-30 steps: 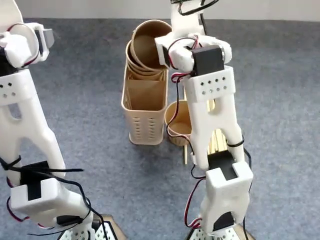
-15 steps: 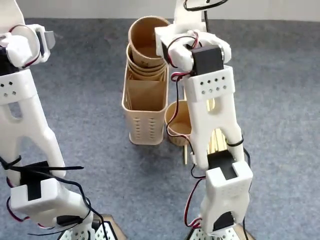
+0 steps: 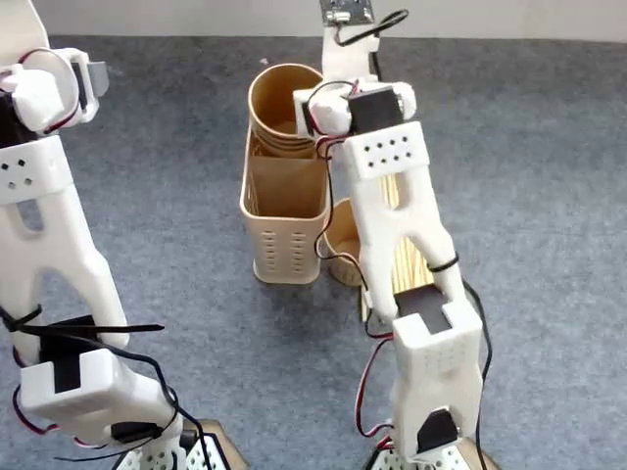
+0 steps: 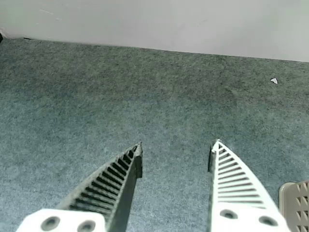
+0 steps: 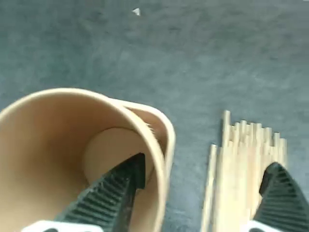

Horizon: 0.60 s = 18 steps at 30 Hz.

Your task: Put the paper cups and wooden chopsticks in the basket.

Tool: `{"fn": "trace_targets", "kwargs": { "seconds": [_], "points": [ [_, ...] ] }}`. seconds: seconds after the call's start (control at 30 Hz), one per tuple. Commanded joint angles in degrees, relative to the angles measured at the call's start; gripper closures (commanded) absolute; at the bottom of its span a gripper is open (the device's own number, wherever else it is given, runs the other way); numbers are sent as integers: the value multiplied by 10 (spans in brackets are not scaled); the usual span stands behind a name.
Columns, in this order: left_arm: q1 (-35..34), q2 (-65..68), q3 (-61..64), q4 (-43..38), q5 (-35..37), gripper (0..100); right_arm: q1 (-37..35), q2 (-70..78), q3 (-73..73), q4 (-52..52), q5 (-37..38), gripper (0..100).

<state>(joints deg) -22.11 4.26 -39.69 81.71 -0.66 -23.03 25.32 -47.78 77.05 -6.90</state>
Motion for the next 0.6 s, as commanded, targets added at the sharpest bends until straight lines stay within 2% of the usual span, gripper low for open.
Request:
{"fn": "trace_targets", "kwargs": {
  "seconds": [0.0, 0.23, 0.33, 0.47, 0.53, 0.57],
  "points": [
    [-6, -2, -3, -8, 4, 755, -2, -3, -2, 7, -3, 635],
    [-3, -2, -3, -8, 4, 755, -2, -56, -124, 46, -3, 635],
    [-3, -2, -3, -8, 4, 755, 0, -100, -214, 107, 4, 635],
    [-3, -2, -3, -8, 4, 755, -1, -161, -291, 236, 70, 635],
    [-3, -2, -3, -8, 4, 755, 15, -193, -221, 243, 79, 635],
    [-3, -2, -3, -8, 4, 755, 46, -213, -155, 241, 83, 635]
  ]
}}
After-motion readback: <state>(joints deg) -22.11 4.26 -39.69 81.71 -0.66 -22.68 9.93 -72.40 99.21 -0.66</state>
